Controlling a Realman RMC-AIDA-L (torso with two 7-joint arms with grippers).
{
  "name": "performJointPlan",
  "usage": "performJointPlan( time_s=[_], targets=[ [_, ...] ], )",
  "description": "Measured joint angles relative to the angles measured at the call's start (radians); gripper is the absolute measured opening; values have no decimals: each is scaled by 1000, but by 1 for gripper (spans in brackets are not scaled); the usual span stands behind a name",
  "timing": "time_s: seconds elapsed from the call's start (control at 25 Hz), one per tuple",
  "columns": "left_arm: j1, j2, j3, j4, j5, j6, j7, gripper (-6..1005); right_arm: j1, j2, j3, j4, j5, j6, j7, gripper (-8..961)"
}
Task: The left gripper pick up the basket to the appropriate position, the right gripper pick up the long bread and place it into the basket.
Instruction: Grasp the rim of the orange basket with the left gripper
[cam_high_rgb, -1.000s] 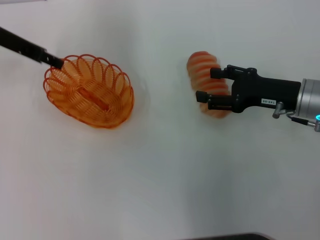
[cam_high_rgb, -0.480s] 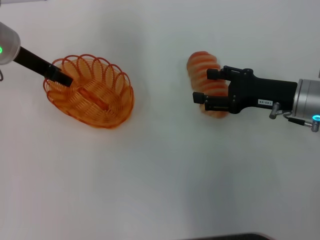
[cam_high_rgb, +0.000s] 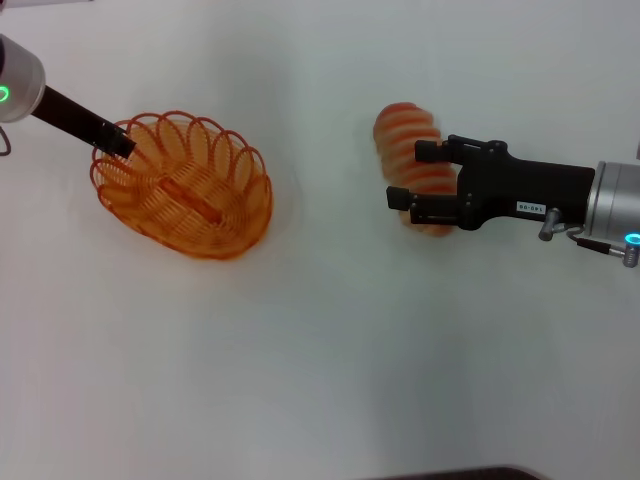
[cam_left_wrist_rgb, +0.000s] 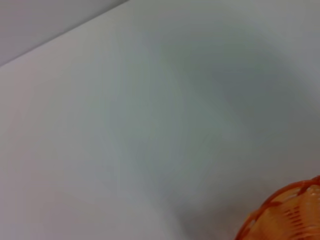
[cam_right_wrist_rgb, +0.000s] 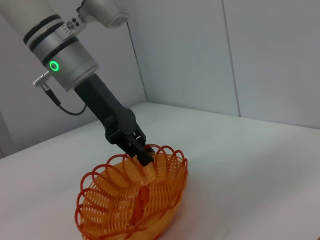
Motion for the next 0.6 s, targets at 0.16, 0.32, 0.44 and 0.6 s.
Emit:
performJointPlan(
  time_s=[0.16,0.32,0.44,0.6],
  targets=[
    [-1,2,-4,7,-1,7,-5,338,1,-2,0,0,0,1,-1,831],
    [-2,7,-8,31,-7,22,-40,148,2,-4,0,-4,0,-2,-2,828],
    [-4,17,-25,44,-8,47,-103,117,-2,-4,0,-7,0,-8,-2,826],
    [-17,42,-110,50,-8,117,-196,95,-13,-8,2,-11,0,-19,-6,823]
  ],
)
